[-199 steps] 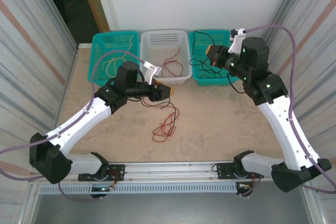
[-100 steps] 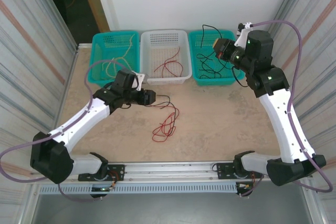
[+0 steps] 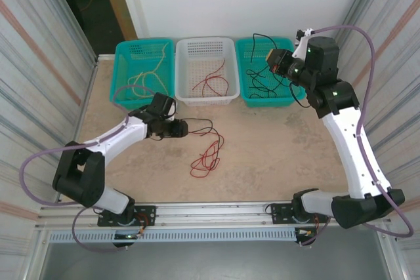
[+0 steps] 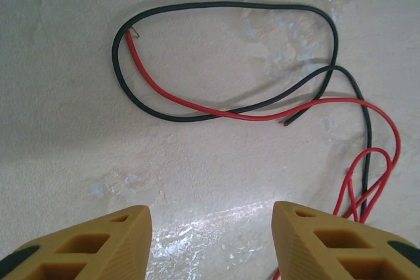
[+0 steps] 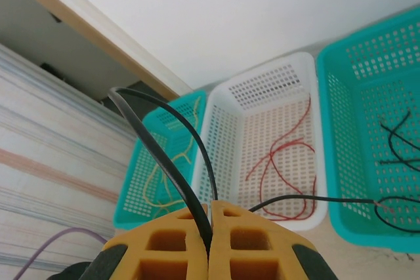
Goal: Untangle the cables
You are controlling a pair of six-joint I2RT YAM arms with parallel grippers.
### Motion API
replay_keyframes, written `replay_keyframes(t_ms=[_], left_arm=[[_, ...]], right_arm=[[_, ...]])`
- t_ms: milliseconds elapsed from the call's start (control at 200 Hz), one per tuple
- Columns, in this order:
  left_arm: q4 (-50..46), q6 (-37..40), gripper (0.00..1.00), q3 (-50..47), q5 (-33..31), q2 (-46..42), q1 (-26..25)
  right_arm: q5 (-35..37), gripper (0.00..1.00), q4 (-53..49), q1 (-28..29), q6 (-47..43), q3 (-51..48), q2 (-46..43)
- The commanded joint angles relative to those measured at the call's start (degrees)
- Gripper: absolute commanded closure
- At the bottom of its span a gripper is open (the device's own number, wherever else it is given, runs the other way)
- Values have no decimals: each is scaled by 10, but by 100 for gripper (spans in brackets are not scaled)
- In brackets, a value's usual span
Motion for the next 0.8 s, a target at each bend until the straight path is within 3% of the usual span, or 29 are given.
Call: replay_keyframes(t_ms=[0,466,576,646,676,797], left_arm=[[6,-14,48,21,4,5,4],[-23,14,46,19,-17,-20,4],[-28,16,46,29,-14,-9,6],[-35,18,46,38,-8,-5,6],[-37,19,46,41,-5,-6,6],[-49,20,45,53,0,-4,6]], right_arm=[[-4,100,-26,-11,1,22,16],[19,100,-1,-65,-24,32,134],[14,79,-14,-89,-27,60,187],[5,59,-28,-92,-30,75,206],[11,46,-32,-90,-32,76,206],[25,41,-41,-84,-36,52,182]])
